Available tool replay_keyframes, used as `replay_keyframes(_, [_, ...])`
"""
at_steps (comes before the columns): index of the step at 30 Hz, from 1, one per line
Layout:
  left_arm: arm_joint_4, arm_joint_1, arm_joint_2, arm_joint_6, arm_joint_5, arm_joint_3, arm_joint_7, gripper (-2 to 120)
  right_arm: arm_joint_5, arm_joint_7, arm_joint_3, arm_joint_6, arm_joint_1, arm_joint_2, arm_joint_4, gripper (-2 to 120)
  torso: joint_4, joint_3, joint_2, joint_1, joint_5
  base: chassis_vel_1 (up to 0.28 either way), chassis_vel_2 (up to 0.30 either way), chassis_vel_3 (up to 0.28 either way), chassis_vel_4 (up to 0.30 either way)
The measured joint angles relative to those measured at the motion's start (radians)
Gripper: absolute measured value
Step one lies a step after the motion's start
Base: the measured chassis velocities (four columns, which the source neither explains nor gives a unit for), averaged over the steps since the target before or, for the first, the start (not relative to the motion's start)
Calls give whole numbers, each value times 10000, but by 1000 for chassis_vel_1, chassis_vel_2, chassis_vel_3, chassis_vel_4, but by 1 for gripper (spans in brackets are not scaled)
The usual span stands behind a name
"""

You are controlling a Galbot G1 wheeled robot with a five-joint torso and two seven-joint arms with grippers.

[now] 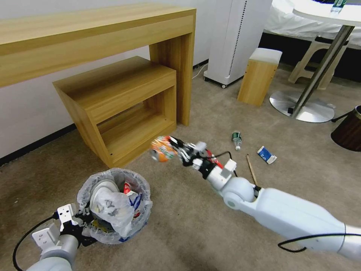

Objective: Pick up the trash bin and place the garbage on the floor into it.

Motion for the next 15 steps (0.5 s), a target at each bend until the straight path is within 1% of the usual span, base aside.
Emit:
replay_keyframes(1, [-85, 46, -13, 1, 0, -14, -2, 0, 6, 1, -319, -75, 238, 117, -13, 10, 1, 0, 0, 0, 0, 0, 0, 0, 0])
replay_keyframes(2, [-85, 46, -13, 1, 0, -14, -2, 0, 6, 1, -319, -75, 238, 117, -13, 10, 1, 0, 0, 0, 0, 0, 0, 0, 0])
replay_keyframes(5, [-269, 163, -37, 2, -1, -41, -3, 0, 13, 50, -1008, -215, 555, 357, -189, 10, -1, 0, 0, 0, 0, 0, 0, 0, 0])
replay_keyframes(6, [-269, 163, -37, 2, -1, -41, -3, 0, 13, 50, -1008, -215, 555, 357, -189, 10, -1, 0, 0, 0, 0, 0, 0, 0, 0])
replay_keyframes(9, [-426, 233, -72, 6, -4, -66, -4, 0, 4, 191, -1598, -317, 601, 654, -340, 10, -3, 0, 0, 0, 1, 0, 0, 0, 0])
replay_keyframes(10, [-426, 233, -72, 6, -4, -66, -4, 0, 4, 191, -1598, -317, 601, 654, -340, 10, -3, 0, 0, 0, 1, 0, 0, 0, 0])
replay_keyframes(13, [-515, 281, -116, 8, -6, -75, -7, 0, -71, 331, -2096, -411, 618, 899, -421, 10, -2, 0, 0, 0, 1, 0, 0, 0, 0])
replay_keyframes(15, [-535, 292, -136, 8, -6, -75, -9, 0, -122, 361, -2231, -424, 627, 957, -481, 10, -2, 0, 0, 0, 2, 0, 0, 0, 0])
